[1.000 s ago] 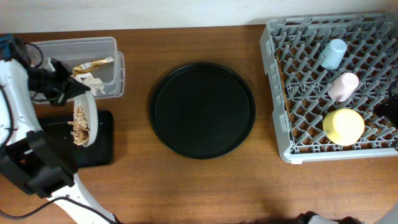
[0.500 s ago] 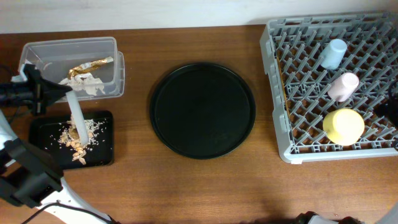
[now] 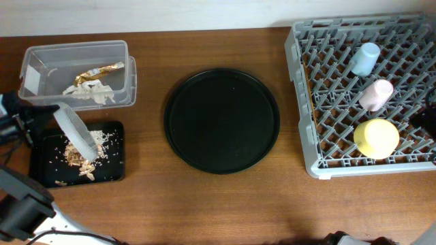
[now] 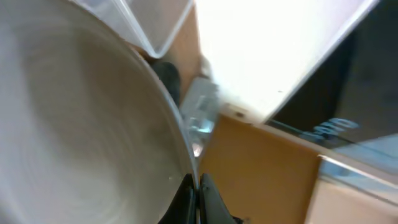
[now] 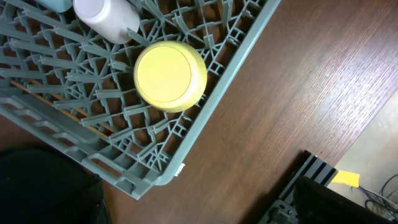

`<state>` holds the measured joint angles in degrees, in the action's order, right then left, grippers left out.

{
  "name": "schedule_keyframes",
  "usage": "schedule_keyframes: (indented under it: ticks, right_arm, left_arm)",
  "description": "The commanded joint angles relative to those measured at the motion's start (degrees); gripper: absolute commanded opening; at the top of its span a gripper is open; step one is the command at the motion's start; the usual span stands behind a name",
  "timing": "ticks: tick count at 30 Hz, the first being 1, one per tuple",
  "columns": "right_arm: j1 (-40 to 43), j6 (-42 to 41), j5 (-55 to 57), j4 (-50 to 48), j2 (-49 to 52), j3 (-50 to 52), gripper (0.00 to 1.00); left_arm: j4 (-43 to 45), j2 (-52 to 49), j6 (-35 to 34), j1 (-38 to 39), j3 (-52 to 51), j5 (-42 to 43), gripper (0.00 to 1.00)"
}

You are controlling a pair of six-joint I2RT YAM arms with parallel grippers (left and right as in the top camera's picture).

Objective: Sort waste into correct bins and load items into the dishwasher rack
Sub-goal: 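Tilt the plate with the left gripper to dump scraps onto the tray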

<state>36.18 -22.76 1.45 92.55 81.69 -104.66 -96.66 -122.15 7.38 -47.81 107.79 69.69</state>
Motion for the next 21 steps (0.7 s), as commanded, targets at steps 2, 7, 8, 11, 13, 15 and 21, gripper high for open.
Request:
schedule_keyframes:
  ticks: [2,7,8,11,13,15,21]
  right_arm:
    - [0.2,-0.7,0.7,-0.2,-0.5,0.3,0.98]
    - [0.2,-0.7,0.7,-0.2,-0.5,0.3,0.98]
    - [0.2,-0.7,0.7,-0.2,-0.5,0.3,0.98]
    - [0.2,-0.7,0.7,-0.2,-0.5,0.3,0.98]
    - [0.2,-0.7,0.7,-0.2,-0.5,0.3,0.98]
    - [0.2,-0.7,0.7,-0.2,-0.5,0.3,0.98]
    - [0.2,-0.7,0.7,-0.2,-0.5,0.3,0.99]
  left_arm:
    - [-0.1,1.5,5.5,-2.4,-5.8,8.6,0.01]
    - [-0.1,1.7,5.1,-2.6,-7.5,8.9,0.01]
    - [-0.1,2.1,5.1,-2.6,-7.5,8.5,0.01]
    - [-0.1,4.7,5.1,-2.6,-7.5,8.5,0.01]
    - [-0.1,7.2,3.7,-2.6,-7.5,7.7,0.01]
    - [-0.1,12.1,0.0,-2.5,-7.5,1.6,0.01]
    - [-0.1,24.5,-8.8,1.3,-7.5,-16.3,0.01]
